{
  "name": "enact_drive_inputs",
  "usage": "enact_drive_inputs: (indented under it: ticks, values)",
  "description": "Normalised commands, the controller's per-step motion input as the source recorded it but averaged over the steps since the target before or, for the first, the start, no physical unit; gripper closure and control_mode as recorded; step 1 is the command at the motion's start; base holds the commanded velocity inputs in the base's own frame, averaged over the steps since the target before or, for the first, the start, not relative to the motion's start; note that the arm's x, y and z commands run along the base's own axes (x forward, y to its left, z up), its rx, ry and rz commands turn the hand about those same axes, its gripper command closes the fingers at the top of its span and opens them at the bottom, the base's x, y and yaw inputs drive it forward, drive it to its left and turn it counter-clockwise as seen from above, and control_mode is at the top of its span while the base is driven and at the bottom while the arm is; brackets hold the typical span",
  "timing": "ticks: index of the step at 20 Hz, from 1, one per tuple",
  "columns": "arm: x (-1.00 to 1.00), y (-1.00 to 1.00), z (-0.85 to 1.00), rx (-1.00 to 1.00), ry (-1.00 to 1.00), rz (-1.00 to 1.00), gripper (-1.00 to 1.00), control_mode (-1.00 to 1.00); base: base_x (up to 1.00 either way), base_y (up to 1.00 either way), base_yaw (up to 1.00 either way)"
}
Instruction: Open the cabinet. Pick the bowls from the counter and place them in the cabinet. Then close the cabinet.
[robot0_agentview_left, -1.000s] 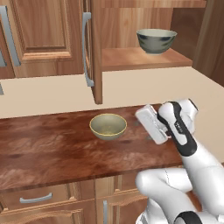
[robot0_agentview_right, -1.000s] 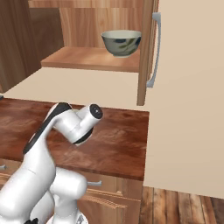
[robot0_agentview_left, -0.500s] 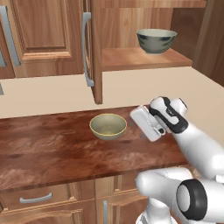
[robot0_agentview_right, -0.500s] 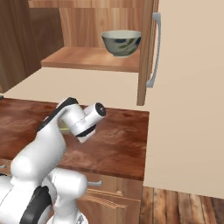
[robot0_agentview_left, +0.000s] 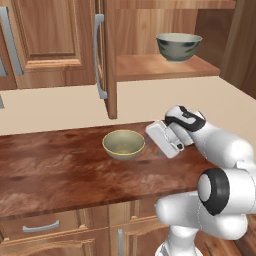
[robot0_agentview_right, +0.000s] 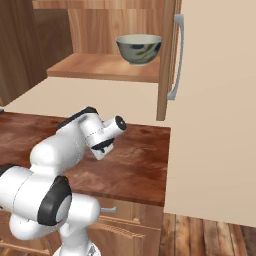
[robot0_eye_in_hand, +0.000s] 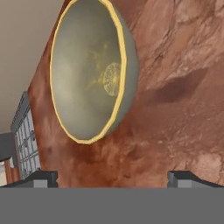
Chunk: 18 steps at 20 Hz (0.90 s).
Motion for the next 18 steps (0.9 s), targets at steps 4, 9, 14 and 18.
enact_drive_inputs:
  ticks: [4,9,14,18]
  values:
    - [0.33,0.01,-0.19,0.0,-0.06,0.01,-1.0,-1.0,0.0,0.0,0.0]
    - [0.25,0.03,-0.21,0.0,-0.13,0.0,-1.0,-1.0,0.0,0.0,0.0]
    - [0.19,0.09,-0.08,0.0,-0.08,0.0,-1.0,-1.0,0.0,0.0,0.0]
    - [0.18,0.08,-0.09,0.0,-0.02,0.0,-1.0,-1.0,0.0,0.0,0.0]
